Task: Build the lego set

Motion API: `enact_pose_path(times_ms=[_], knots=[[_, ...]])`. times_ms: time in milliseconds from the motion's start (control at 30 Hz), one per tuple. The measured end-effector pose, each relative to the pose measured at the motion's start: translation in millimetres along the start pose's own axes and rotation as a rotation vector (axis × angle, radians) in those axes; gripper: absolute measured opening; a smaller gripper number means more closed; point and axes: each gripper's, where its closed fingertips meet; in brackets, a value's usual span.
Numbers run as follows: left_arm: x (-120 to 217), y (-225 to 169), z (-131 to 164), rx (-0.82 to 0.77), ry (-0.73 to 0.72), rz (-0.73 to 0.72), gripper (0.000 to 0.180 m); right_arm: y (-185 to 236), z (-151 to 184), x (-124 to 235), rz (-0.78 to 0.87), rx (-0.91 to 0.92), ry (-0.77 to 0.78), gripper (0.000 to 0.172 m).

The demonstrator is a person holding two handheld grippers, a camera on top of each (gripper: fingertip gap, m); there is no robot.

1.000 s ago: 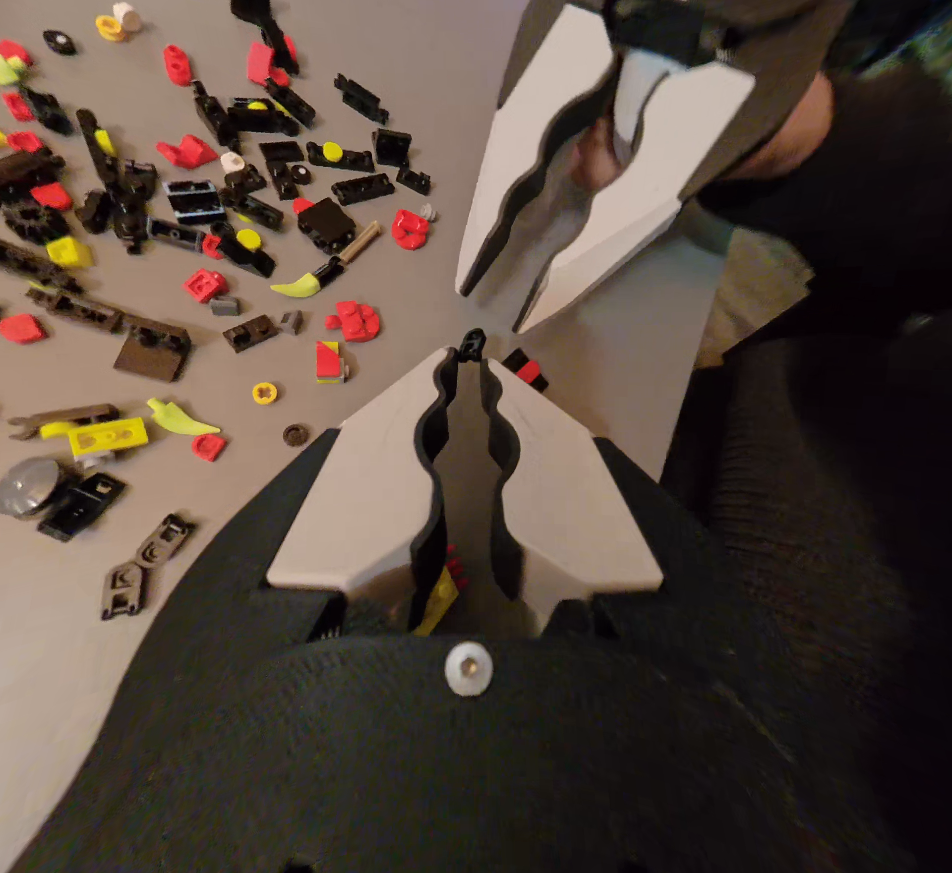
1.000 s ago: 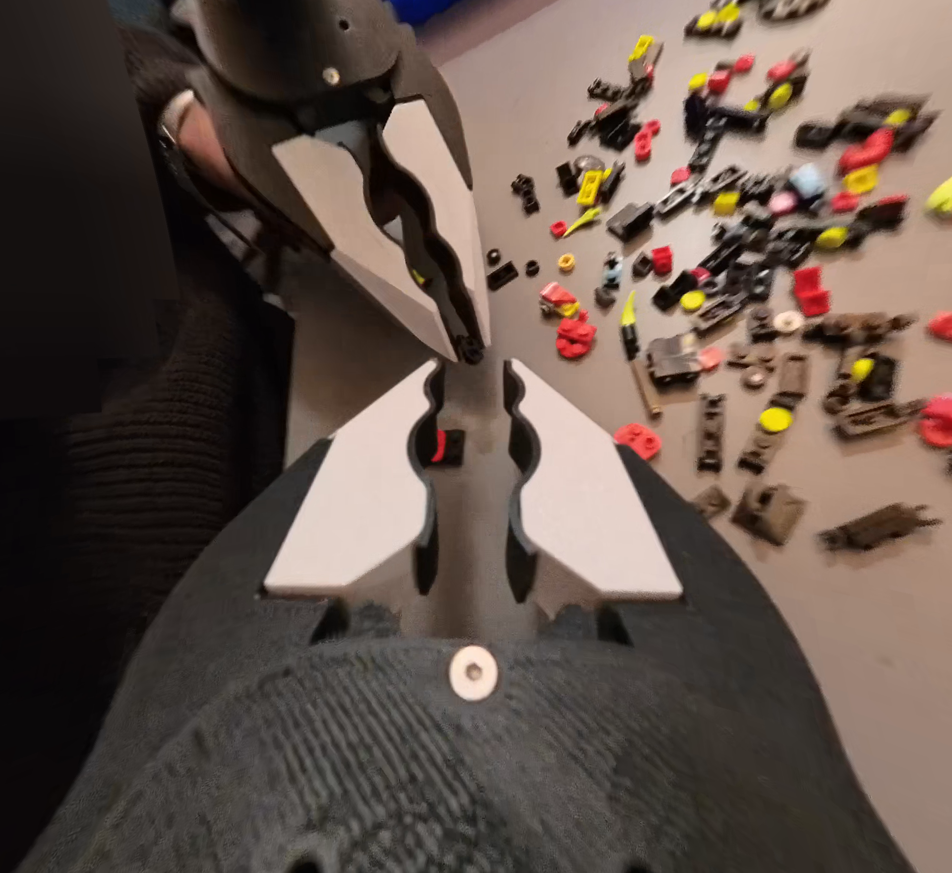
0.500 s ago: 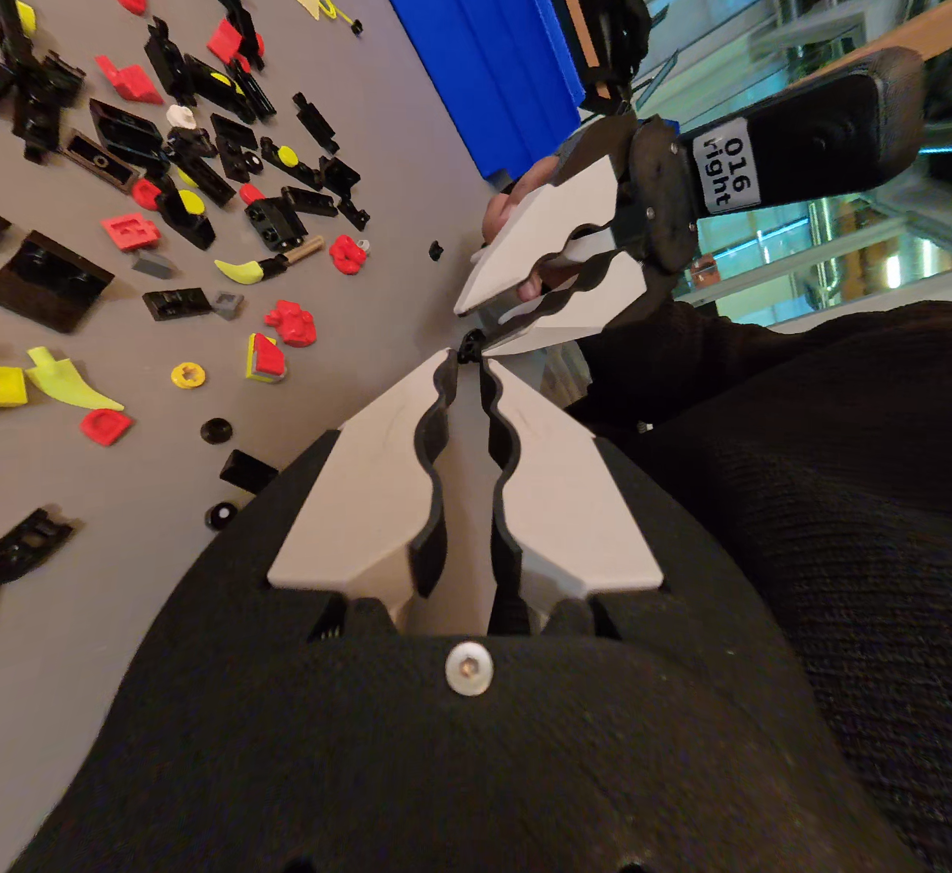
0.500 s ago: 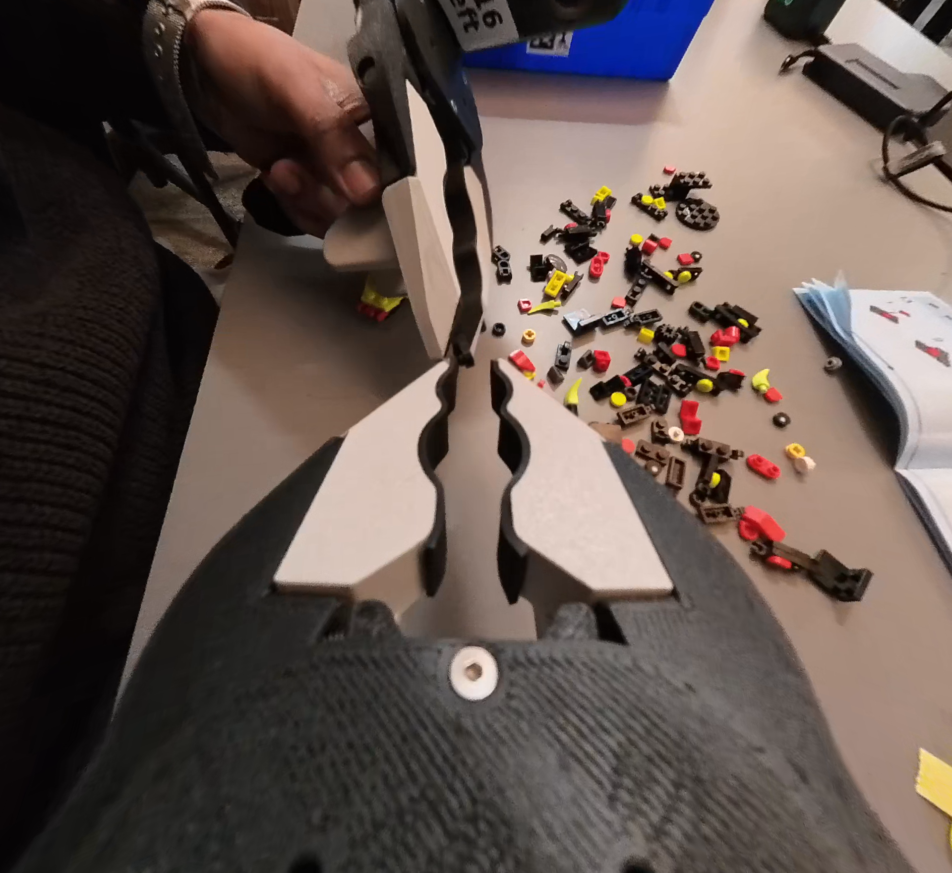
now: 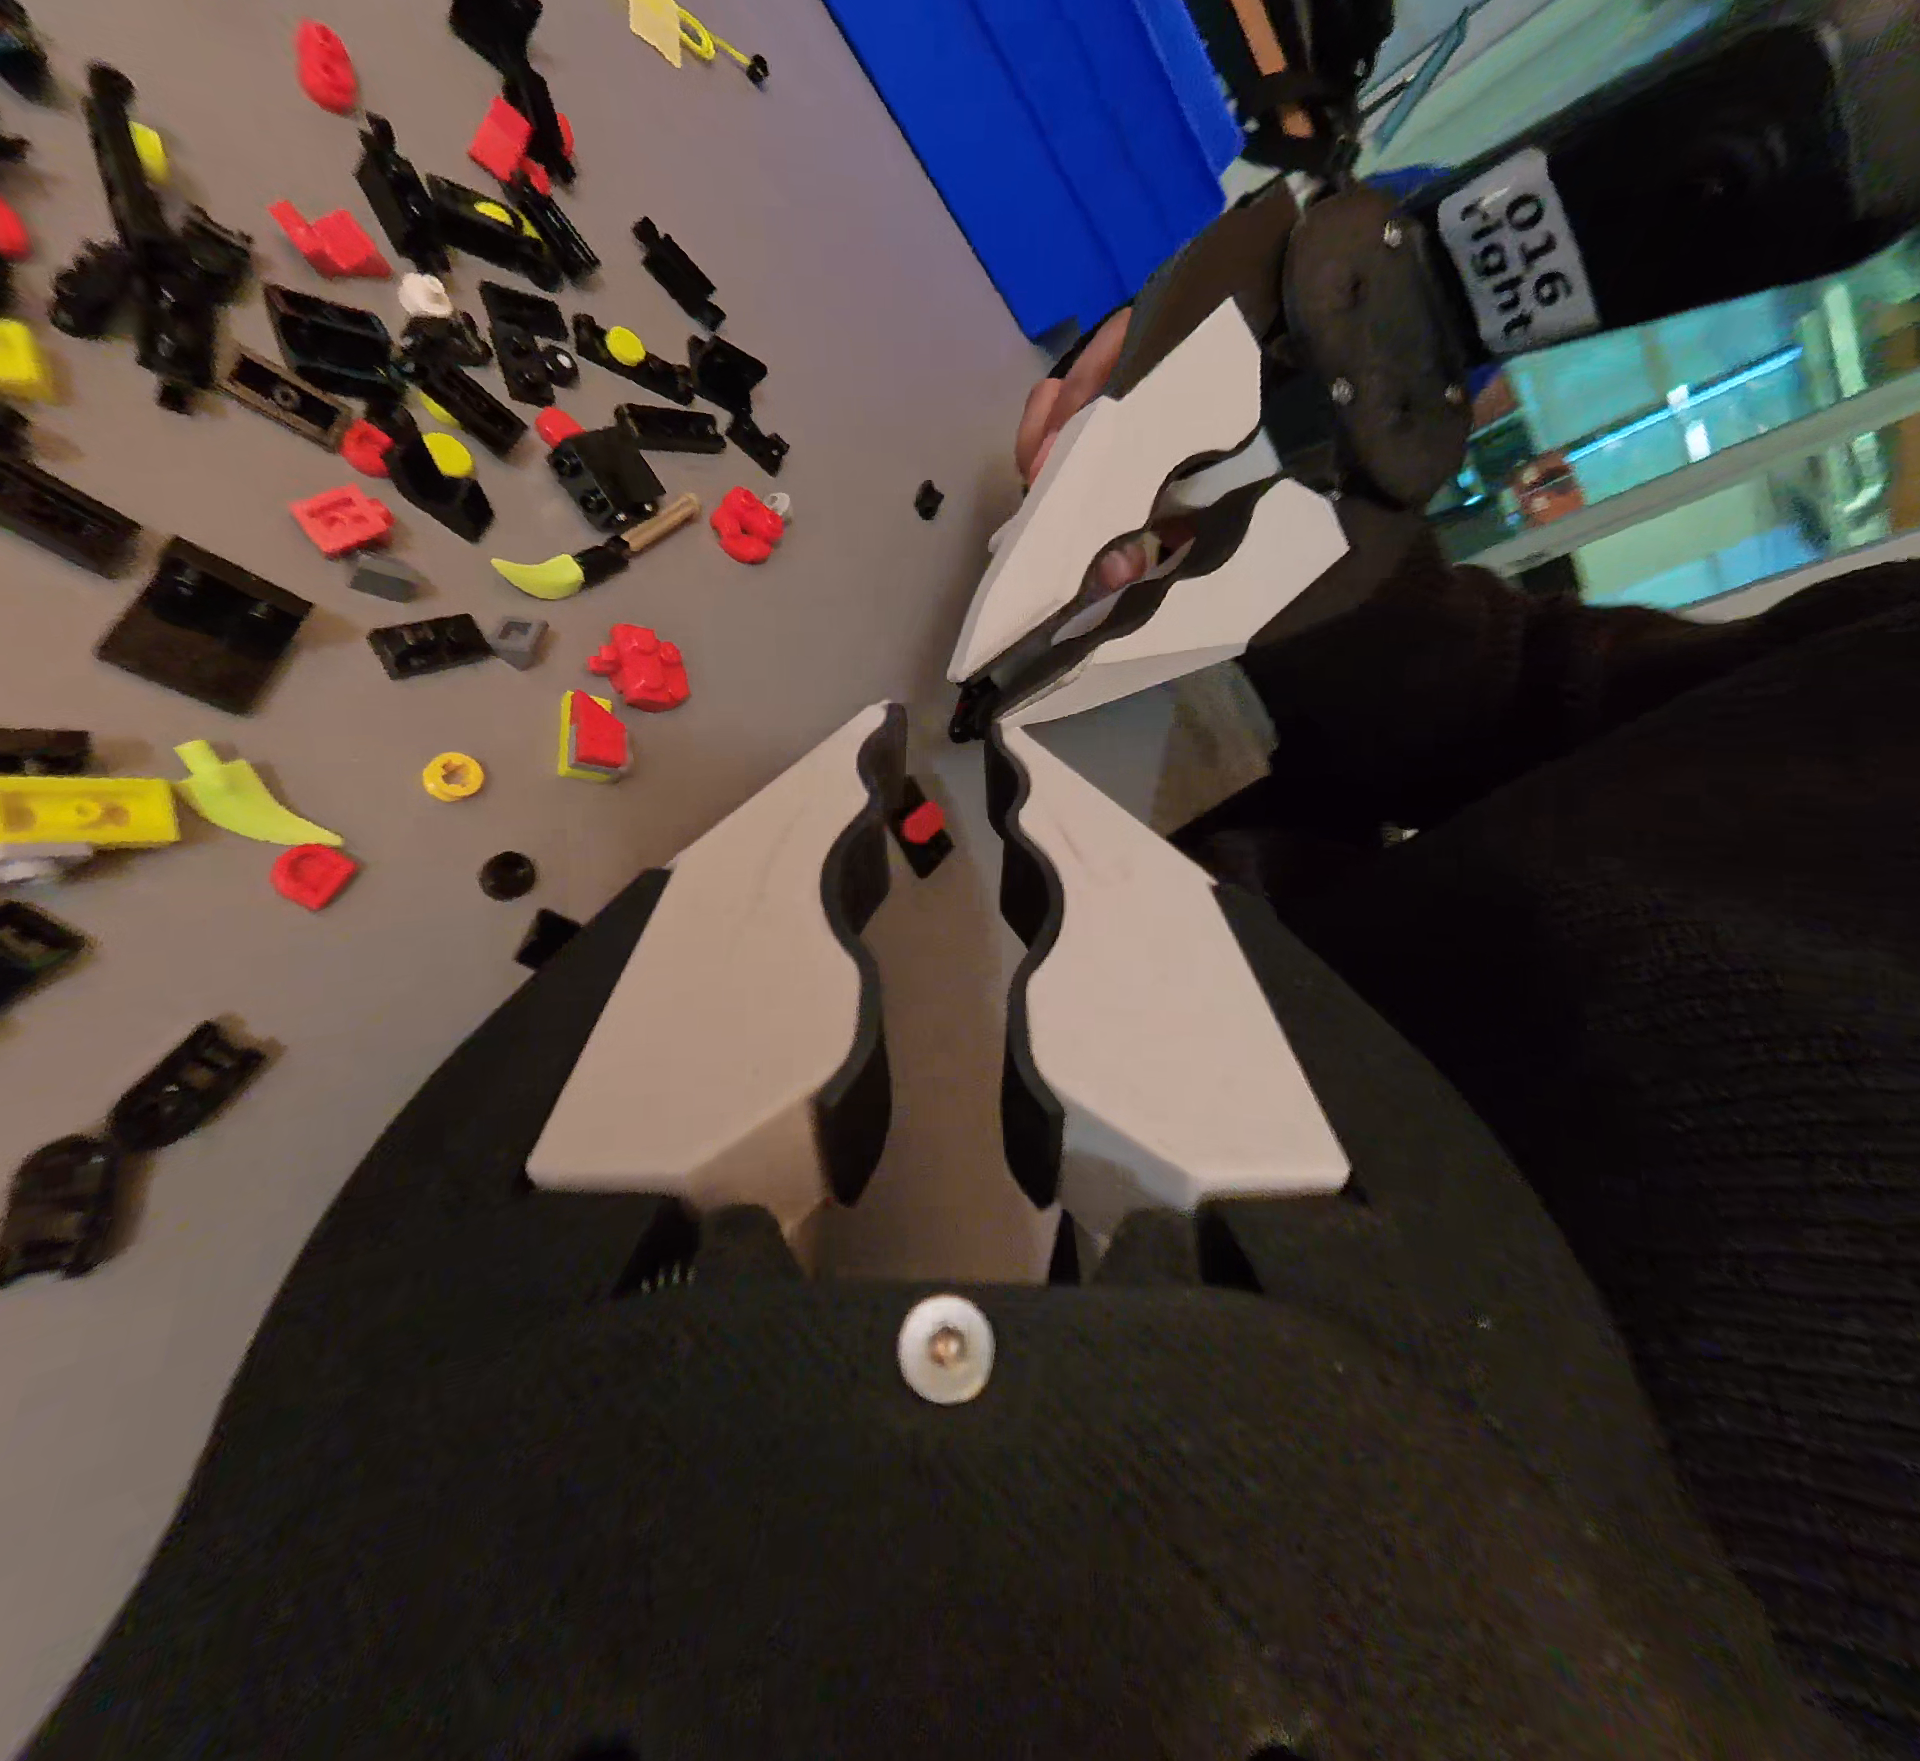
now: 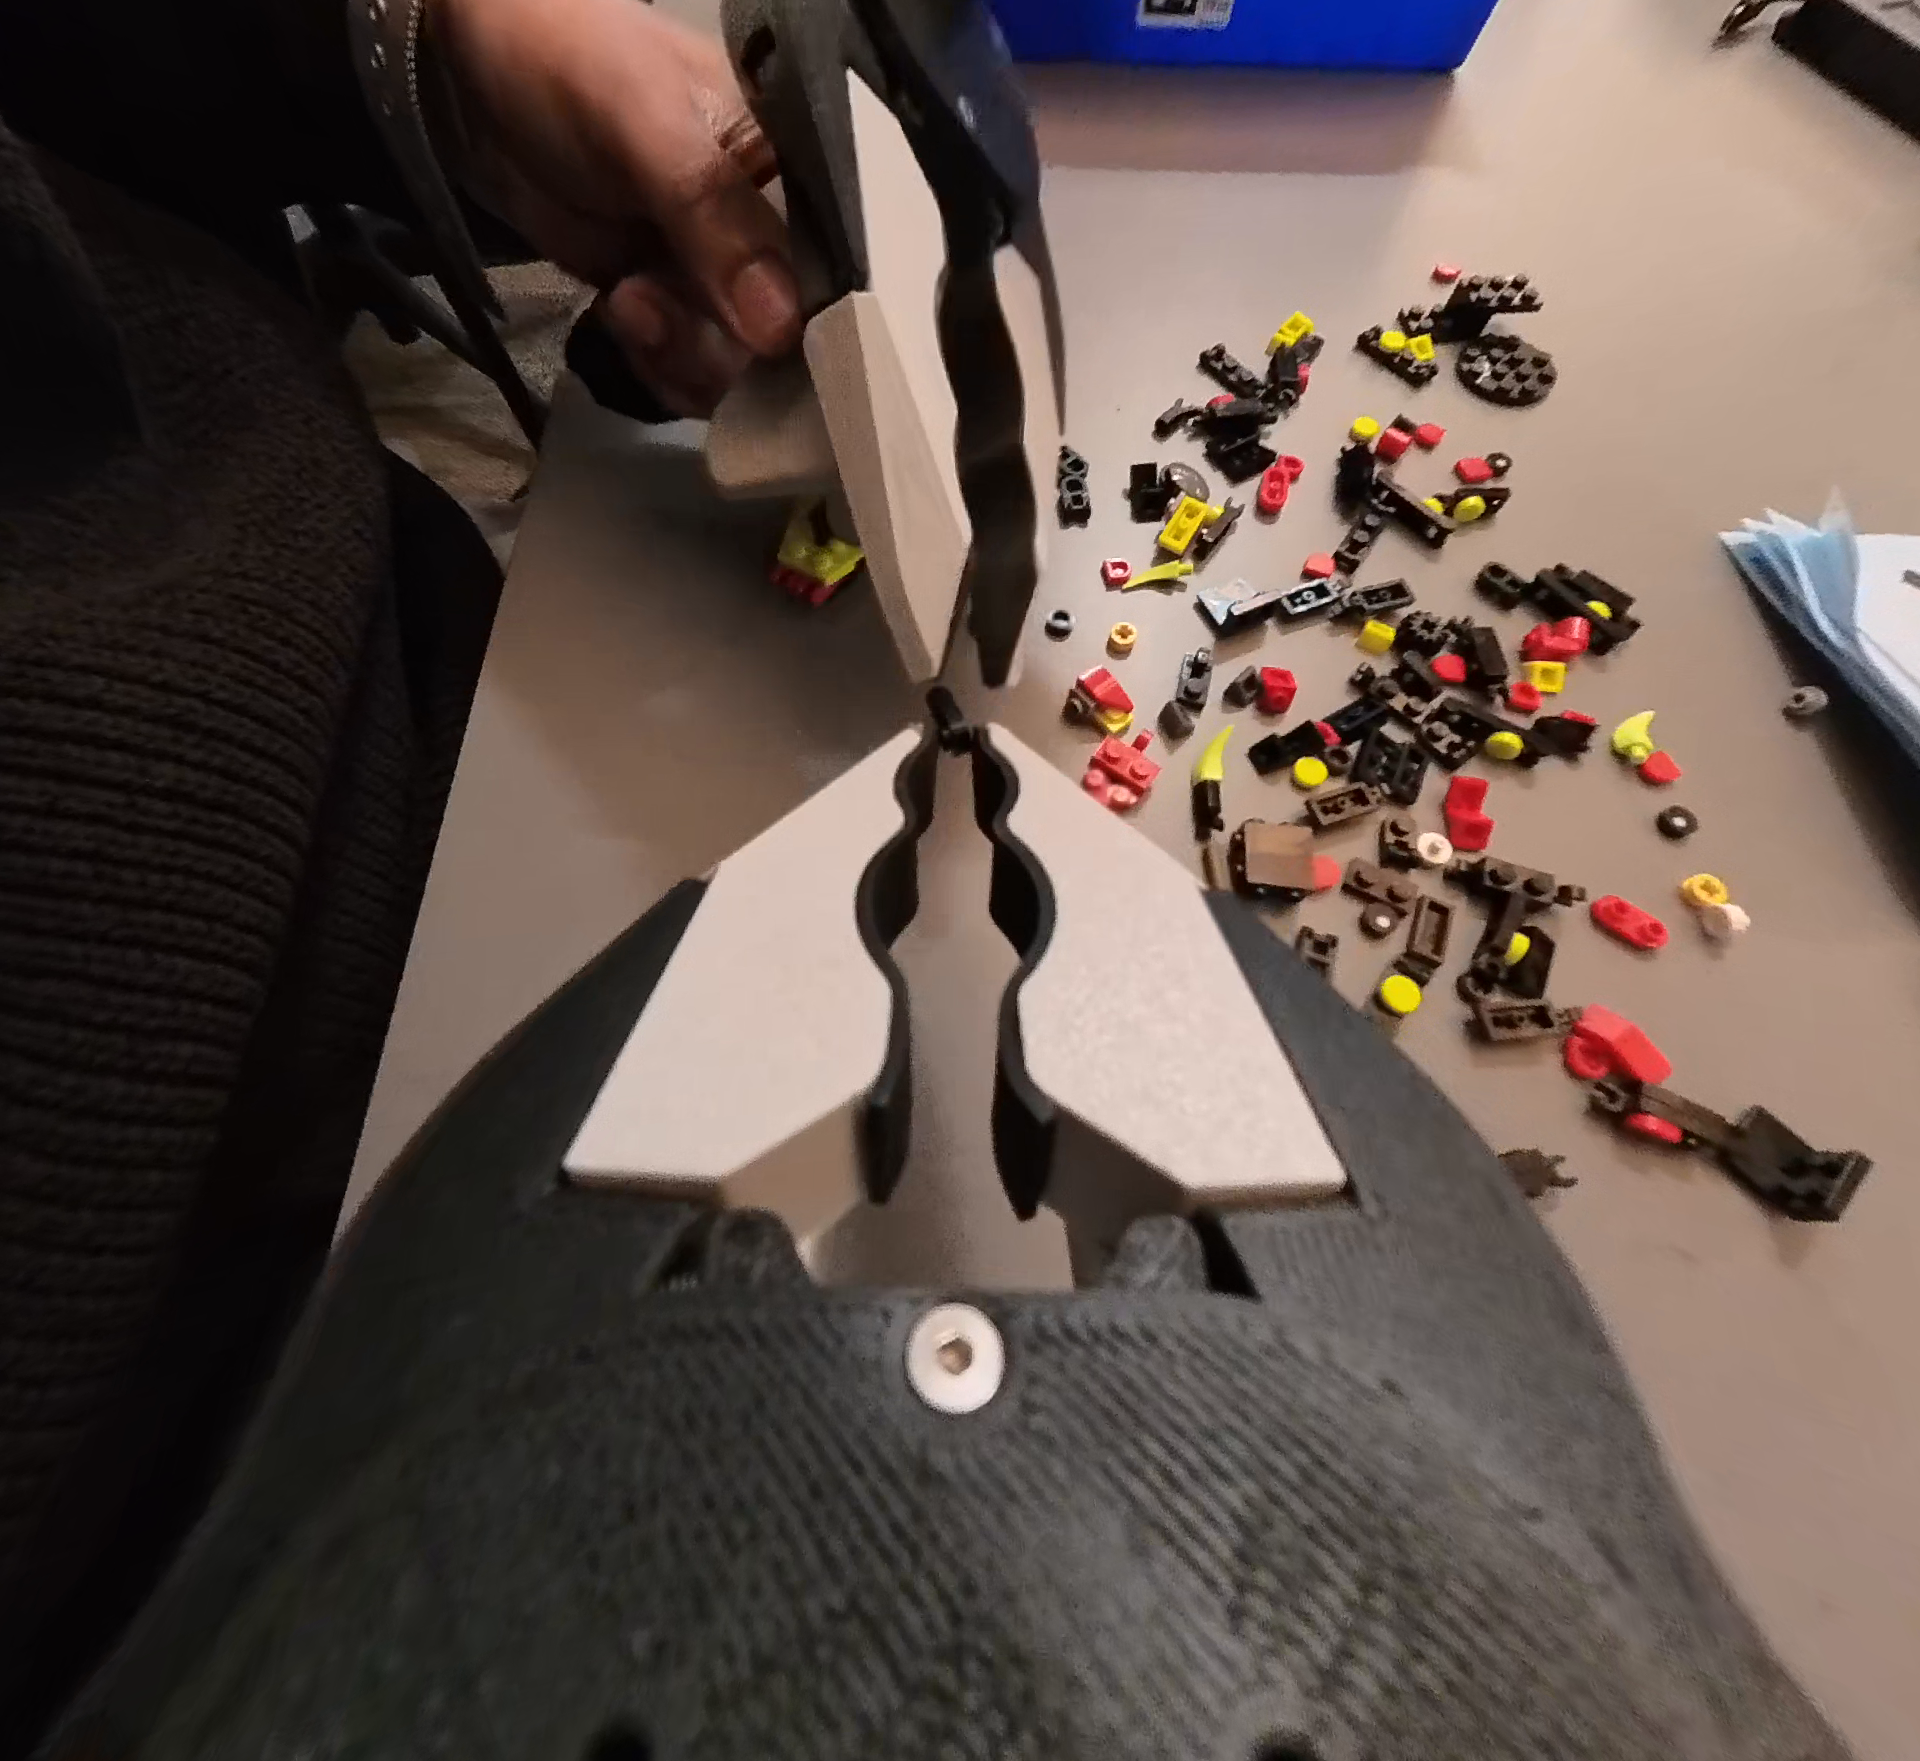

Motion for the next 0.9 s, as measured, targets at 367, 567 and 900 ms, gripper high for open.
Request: enact_pose_path(times_ms=[367,567,900], knots=[[-7.3,-0.9,11.8,-0.213,0.1,-0.129,0.005,7.8,12.6,-8.4,-0.021,0.025,0.093,0.005],[-13.0,2.1,19.6,-0.265,0.151,-0.18,0.004,11.6,10.6,-9.8,-0.03,0.027,0.093,0.004],[-15.6,1.0,22.9,-0.25,0.166,-0.16,0.001,11.9,4.5,-7.2,-0.044,0.004,0.055,0.003]])
Point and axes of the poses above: each gripper's, where its closed fingertips meet, x back along the fingers, z out of its underside, y = z × x across the jaws, and after that the axes turned 9 degrees about y, right-handed
